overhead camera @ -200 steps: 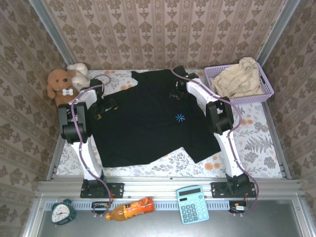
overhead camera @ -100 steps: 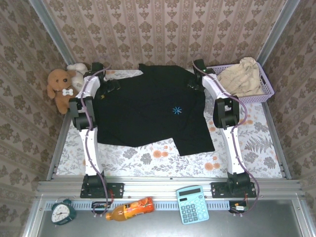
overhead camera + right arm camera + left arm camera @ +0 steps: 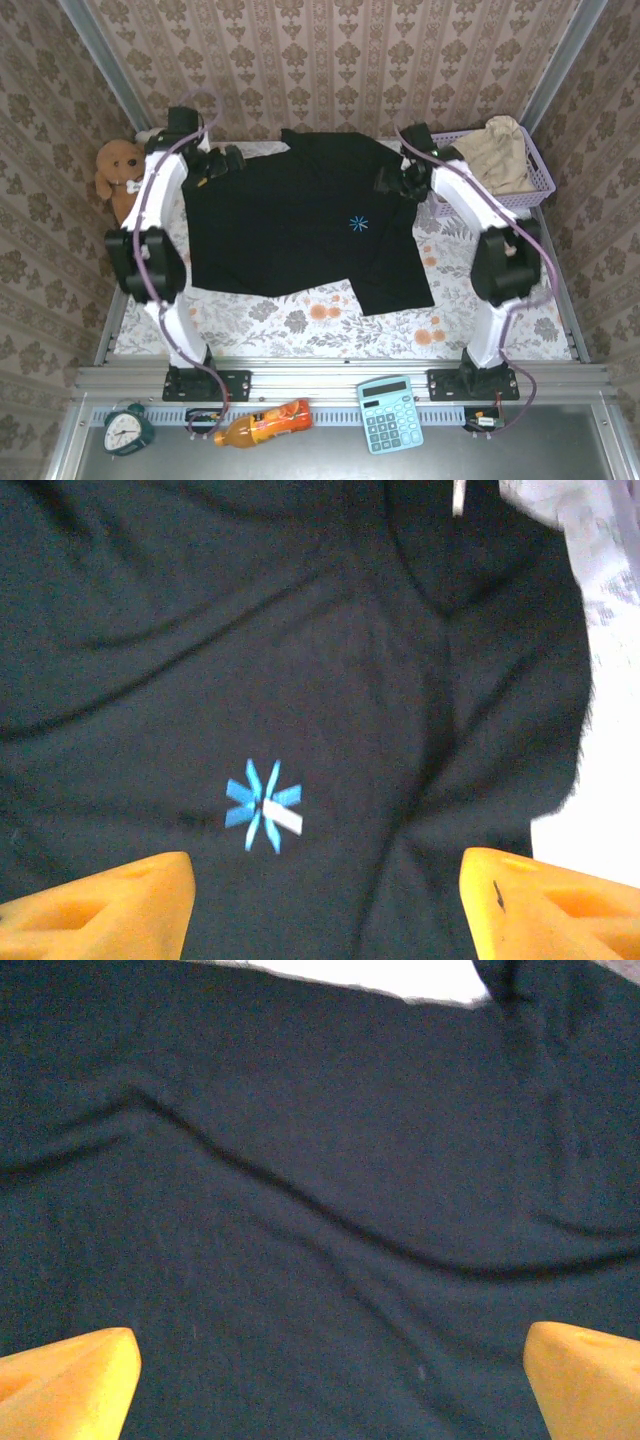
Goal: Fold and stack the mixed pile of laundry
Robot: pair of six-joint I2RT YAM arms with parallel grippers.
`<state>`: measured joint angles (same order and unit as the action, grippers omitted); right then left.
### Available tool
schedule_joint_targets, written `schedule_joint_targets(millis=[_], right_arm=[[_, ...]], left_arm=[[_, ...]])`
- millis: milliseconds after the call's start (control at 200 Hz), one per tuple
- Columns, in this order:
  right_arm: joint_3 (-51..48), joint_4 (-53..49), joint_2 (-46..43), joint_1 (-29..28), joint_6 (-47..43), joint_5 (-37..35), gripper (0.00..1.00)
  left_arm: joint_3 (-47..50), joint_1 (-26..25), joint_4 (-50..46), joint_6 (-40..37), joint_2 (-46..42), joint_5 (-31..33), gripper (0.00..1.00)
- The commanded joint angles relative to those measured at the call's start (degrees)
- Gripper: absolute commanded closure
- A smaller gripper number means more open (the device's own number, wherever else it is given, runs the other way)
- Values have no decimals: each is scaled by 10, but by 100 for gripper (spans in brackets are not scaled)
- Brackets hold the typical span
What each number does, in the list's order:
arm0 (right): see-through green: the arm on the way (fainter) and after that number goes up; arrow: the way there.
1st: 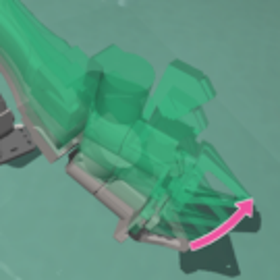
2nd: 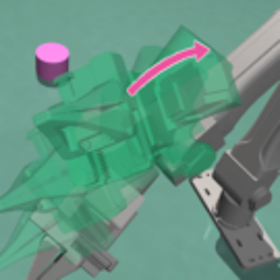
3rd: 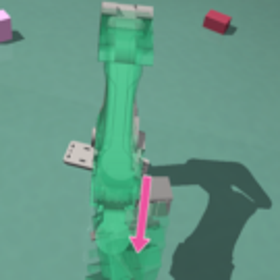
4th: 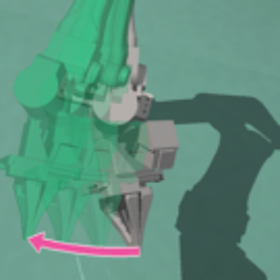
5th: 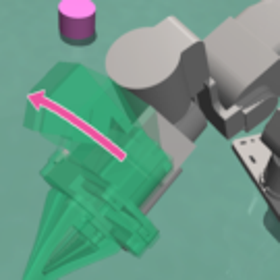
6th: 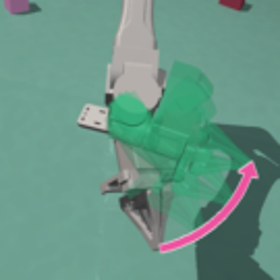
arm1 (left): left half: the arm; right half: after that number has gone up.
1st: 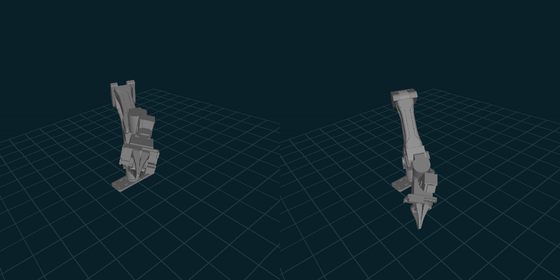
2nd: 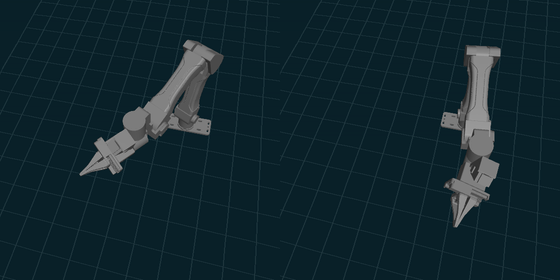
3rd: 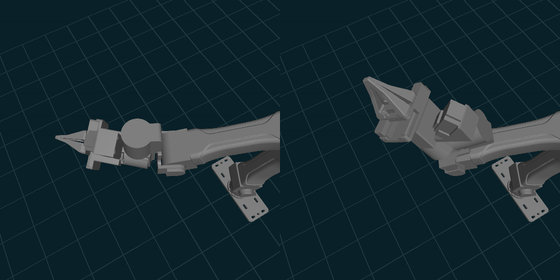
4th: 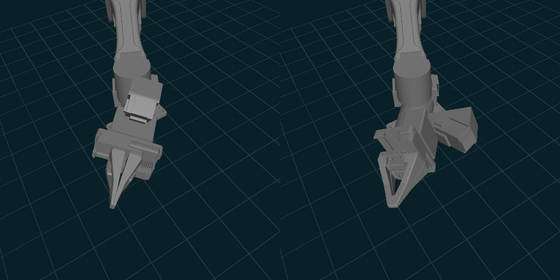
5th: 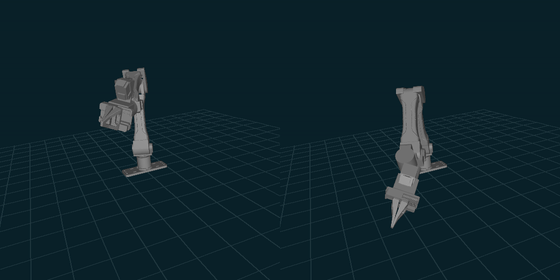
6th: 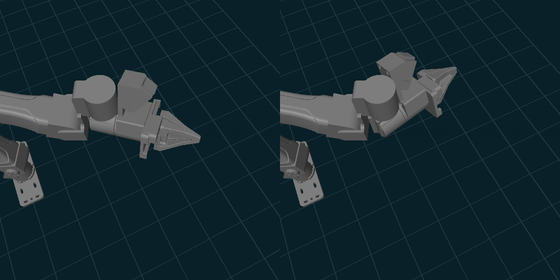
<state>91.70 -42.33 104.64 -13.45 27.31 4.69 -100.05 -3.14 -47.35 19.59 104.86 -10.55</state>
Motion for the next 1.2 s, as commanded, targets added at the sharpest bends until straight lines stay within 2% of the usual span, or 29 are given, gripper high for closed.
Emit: schedule_joint_targets(millis=[0,85,170,295,535,650,700,795,865,965,1010,1195], right_arm=[[-128,-9,-69,-8,-21,35,29],[-219,0,-122,-26,-11,21,30],[-302,32,-157,-37,13,29,30],[-367,70,-173,-42,42,49,31],[-397,100,-155,-52,48,40,31],[-394,104,-140,-51,51,27,31],[-394,107,-136,-52,57,24,31],[-396,113,-133,-52,65,20,31],[-395,114,-133,-52,68,13,31],[-391,113,-138,-51,69,9,31],[-390,114,-140,-51,69,8,31],[-377,114,-123,-51,72,-1,31]], left_arm=[[146,-8,2,-11,-66,13,2],[253,-12,11,7,-132,19,7],[331,-17,2,22,-185,60,9],[421,-25,23,37,-234,104,14],[453,-48,68,50,-182,132,21],[457,-59,88,56,-148,132,33],[462,-63,89,59,-137,131,34],[481,-68,90,61,-135,134,45],[495,-67,92,62,-145,138,57],[501,-67,81,62,-167,148,89],[496,-67,65,63,-180,156,98],[506,-69,-29,81,-288,190,99]])
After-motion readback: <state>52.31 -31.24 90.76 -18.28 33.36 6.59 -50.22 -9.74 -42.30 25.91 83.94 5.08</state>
